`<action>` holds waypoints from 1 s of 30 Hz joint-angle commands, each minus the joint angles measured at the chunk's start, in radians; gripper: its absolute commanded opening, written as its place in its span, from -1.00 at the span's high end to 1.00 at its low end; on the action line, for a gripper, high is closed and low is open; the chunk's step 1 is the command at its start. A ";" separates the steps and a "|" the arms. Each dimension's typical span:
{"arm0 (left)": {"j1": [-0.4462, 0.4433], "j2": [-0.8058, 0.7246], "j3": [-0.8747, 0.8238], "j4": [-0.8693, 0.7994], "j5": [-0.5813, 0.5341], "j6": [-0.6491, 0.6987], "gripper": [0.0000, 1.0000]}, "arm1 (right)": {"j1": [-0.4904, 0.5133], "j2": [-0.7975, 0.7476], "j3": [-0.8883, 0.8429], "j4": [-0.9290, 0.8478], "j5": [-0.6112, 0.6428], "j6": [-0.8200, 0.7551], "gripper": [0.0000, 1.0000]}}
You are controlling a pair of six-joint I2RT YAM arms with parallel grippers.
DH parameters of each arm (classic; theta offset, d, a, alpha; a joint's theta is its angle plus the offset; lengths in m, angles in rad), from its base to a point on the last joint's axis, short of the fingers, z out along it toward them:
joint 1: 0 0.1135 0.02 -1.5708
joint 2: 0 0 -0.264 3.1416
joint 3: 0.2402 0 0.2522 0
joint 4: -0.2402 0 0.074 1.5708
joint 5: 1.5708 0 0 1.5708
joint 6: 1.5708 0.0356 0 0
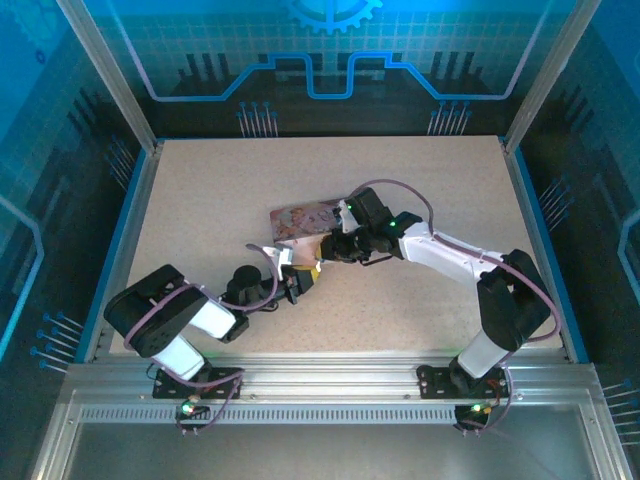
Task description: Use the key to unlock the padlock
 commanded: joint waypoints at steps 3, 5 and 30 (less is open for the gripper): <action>0.029 -0.018 0.035 0.087 0.044 -0.014 1.00 | 0.010 -0.007 0.001 0.063 -0.172 -0.010 1.00; 0.048 -0.037 0.029 0.087 0.063 -0.023 1.00 | -0.002 -0.014 -0.006 0.057 -0.183 -0.019 1.00; 0.114 -0.099 0.026 0.082 0.210 -0.105 1.00 | -0.018 -0.006 0.060 -0.089 -0.186 -0.113 1.00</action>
